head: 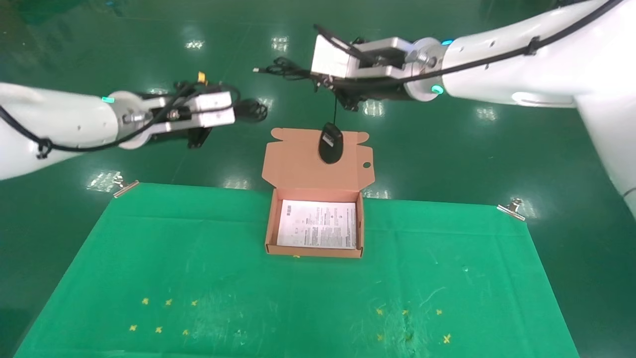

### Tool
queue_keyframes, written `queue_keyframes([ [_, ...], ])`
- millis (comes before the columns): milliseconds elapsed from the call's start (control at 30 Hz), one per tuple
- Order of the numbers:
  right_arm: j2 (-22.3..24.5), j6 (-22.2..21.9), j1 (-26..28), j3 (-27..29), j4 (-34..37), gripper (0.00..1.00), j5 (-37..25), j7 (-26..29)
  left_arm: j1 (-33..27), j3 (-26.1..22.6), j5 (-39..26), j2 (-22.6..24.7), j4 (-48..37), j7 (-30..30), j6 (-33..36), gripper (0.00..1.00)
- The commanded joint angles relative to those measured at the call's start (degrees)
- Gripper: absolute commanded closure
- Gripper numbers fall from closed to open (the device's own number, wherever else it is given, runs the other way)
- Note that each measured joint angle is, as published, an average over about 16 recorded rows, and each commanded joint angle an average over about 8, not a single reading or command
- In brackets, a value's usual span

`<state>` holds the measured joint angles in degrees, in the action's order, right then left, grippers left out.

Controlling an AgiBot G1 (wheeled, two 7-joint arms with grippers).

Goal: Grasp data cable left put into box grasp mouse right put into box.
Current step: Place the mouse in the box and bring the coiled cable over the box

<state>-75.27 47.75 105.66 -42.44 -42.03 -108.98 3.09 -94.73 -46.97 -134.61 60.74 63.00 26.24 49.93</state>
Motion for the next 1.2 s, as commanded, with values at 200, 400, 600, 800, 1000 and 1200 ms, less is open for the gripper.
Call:
queue_keyframes([
  [200,-1.27,-0.95,-1.34,-1.09,1.5,1.0,-0.25,-0.53,0.69,-0.09,-3.29,-2.59,1.58,2.99,2.85,1.0],
  [400,-2.33,-2.05,-3.14,-3.2,3.31,1.0,1.26,-0.96,1.14,0.01,-6.89,-5.09,4.04,7.01,6.75,1.0],
  [600,-2.88,-3.17,-5.88,-7.2,2.25,1.0,4.58,0.36,1.41,0.14,-10.21,-7.0,6.56,10.76,10.36,1.0],
  [800,-3.22,-5.96,-8.28,-12.84,1.08,1.0,8.39,3.64,1.73,0.16,-11.5,-7.37,8.24,12.46,11.71,1.0],
  [1000,-3.35,-8.63,-9.4,-18.62,4.33,1.0,12.2,10.1,1.89,0.16,-11.81,-7.45,8.78,12.91,11.97,1.0],
  [1200,-3.36,-9.75,-9.21,-23.43,8.92,0.96,14.97,17.67,1.94,0.17,-11.9,-7.47,8.92,13.02,12.03,1.0],
])
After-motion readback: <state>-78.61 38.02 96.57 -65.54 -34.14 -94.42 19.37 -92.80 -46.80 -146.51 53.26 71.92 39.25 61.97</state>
